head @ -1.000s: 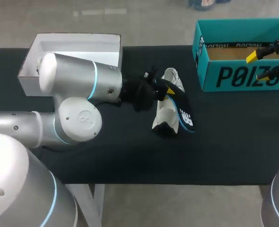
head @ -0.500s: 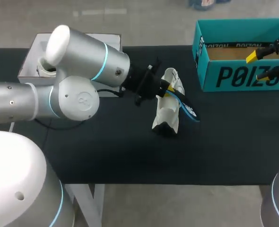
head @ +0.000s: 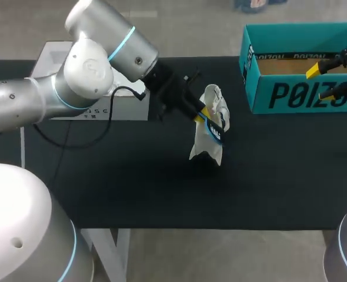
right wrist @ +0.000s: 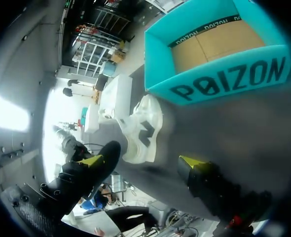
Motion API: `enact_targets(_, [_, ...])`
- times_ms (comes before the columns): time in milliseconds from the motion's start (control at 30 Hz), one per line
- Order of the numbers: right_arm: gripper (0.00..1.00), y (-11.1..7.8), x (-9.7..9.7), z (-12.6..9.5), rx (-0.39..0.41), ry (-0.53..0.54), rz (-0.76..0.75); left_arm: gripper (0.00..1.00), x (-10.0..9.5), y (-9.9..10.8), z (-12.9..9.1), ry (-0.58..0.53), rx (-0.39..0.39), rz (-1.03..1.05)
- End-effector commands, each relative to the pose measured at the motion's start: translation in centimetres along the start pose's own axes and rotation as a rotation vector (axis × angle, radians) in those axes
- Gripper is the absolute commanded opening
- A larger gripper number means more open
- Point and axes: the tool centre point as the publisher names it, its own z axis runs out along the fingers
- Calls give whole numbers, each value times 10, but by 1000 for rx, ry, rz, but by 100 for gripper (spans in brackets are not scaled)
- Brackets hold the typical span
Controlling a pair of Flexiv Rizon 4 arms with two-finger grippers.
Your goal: Take the shoe out of the shoebox, open the shoe tongue, remove and reinsert the insole, then place the shoe into the shoebox
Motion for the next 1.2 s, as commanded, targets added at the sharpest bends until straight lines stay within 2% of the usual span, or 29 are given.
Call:
enact_targets(33, [100, -1, 0, 0, 0, -3, 1, 0, -4, 4, 1, 20, 38, 1])
enact_targets(200, [100, -1, 0, 0, 0, -3, 1, 0, -4, 4, 1, 20, 38, 1])
enact_targets(233, [100, -1, 0, 0, 0, -3, 1, 0, 0, 7, 4, 6, 52, 43])
enact_targets(267, [100, -1, 0, 0, 0, -3, 1, 0, 3, 9, 7, -24, 32, 82])
enact_targets(333, [100, -1, 0, 0, 0, -3, 1, 0, 7, 9, 10, -57, 73, 119])
enact_targets(433, [100, -1, 0, 0, 0, -3, 1, 0, 10, 9, 12, -109, 54, 184])
enact_targets(500, [100, -1, 0, 0, 0, -3, 1, 0, 10, 10, 13, -116, 93, 160])
enact_targets(700, [100, -1, 0, 0, 0, -3, 1, 0, 10, 19, 16, -61, 163, 44])
enact_targets(1200, [100, -1, 0, 0, 0, -3, 1, 0, 16, 21, 15, -35, 150, 59])
